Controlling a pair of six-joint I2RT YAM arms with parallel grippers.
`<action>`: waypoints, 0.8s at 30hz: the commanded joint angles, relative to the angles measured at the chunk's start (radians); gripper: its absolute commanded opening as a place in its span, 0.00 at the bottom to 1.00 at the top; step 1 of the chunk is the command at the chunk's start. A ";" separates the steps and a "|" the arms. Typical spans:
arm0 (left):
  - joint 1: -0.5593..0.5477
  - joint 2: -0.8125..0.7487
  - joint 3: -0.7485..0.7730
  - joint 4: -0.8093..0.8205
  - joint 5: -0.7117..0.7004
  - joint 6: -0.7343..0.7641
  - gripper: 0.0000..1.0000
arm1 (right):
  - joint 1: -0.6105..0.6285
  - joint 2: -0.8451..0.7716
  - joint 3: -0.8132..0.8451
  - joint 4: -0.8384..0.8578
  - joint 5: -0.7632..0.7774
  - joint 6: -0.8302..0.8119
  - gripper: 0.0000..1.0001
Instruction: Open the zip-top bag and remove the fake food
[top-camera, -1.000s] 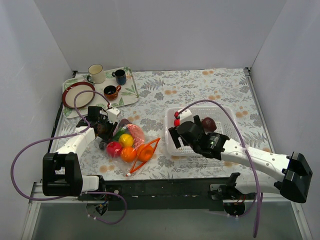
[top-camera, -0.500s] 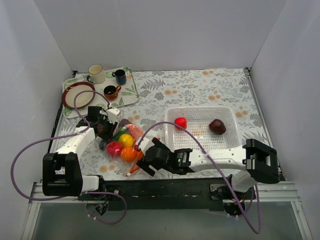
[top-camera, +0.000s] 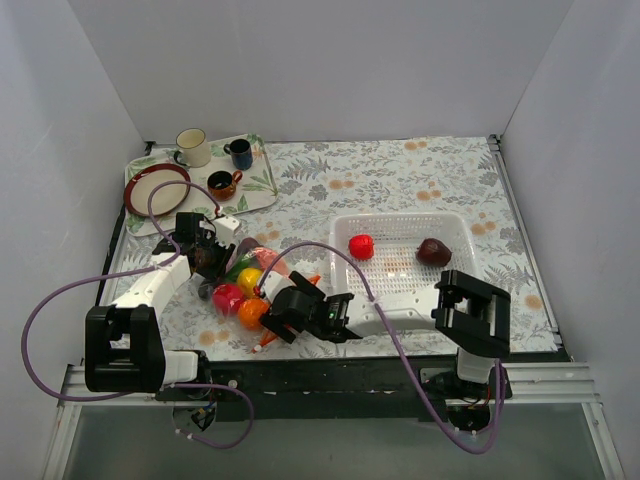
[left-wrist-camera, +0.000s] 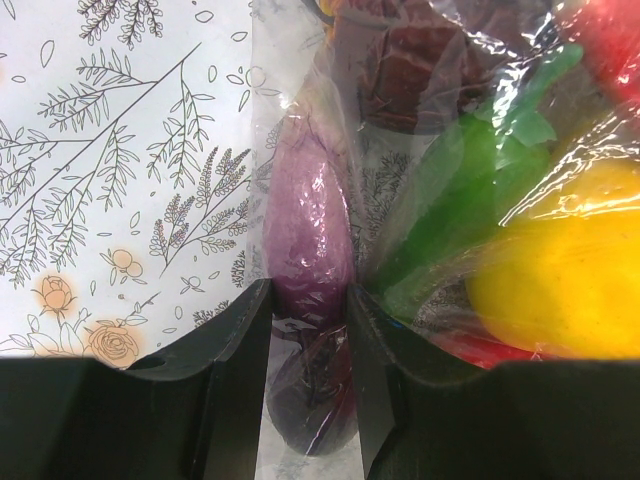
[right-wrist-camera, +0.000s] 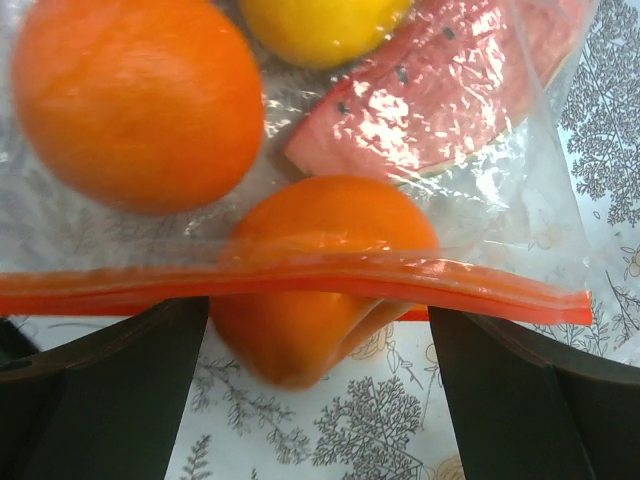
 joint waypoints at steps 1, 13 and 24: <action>-0.005 -0.003 -0.024 -0.089 0.006 0.005 0.30 | -0.043 0.039 0.021 0.114 -0.009 -0.003 0.99; -0.005 0.001 -0.028 -0.082 0.009 0.005 0.30 | -0.047 0.075 0.070 0.124 -0.127 0.013 0.48; -0.005 0.013 -0.050 -0.065 0.009 0.001 0.29 | -0.047 -0.234 -0.042 0.021 -0.046 0.028 0.01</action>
